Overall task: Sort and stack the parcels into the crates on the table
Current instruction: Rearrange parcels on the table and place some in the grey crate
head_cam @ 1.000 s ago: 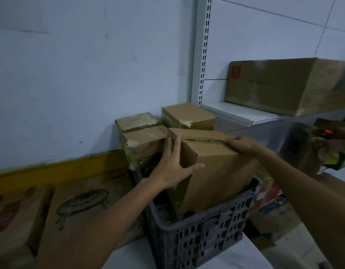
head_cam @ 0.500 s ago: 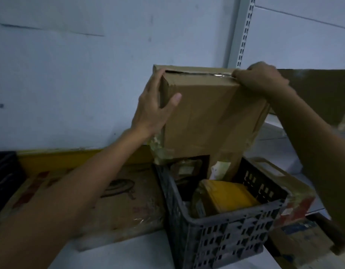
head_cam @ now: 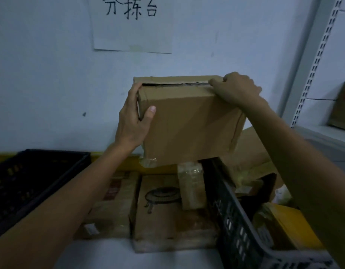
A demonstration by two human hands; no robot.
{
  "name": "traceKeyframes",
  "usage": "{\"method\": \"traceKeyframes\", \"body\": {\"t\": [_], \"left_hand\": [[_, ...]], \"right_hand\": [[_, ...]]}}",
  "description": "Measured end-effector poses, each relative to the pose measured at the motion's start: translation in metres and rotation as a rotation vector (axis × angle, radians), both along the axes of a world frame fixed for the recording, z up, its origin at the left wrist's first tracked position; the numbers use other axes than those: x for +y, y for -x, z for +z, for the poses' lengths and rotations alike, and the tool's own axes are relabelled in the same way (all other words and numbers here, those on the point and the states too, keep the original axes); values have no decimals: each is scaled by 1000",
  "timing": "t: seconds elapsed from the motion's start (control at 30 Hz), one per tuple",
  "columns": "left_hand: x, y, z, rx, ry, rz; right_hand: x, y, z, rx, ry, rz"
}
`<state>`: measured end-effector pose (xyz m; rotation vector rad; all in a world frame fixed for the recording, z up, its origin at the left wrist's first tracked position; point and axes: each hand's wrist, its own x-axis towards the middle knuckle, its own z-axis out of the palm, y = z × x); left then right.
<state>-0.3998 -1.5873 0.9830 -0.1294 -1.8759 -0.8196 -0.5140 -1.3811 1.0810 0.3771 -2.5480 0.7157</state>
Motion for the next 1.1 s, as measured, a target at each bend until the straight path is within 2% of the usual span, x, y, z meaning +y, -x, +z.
{"method": "traceKeyframes", "body": {"t": [0.57, 0.87, 1.1], "left_hand": [[-159, -64, -87, -173, 47, 244], [-173, -72, -135, -289, -46, 288], [-166, -69, -171, -315, -20, 378]], "right_hand": [[-186, -5, -109, -143, 99, 450], [-227, 16, -154, -275, 124, 503], [-244, 38, -182, -498, 115, 701]]}}
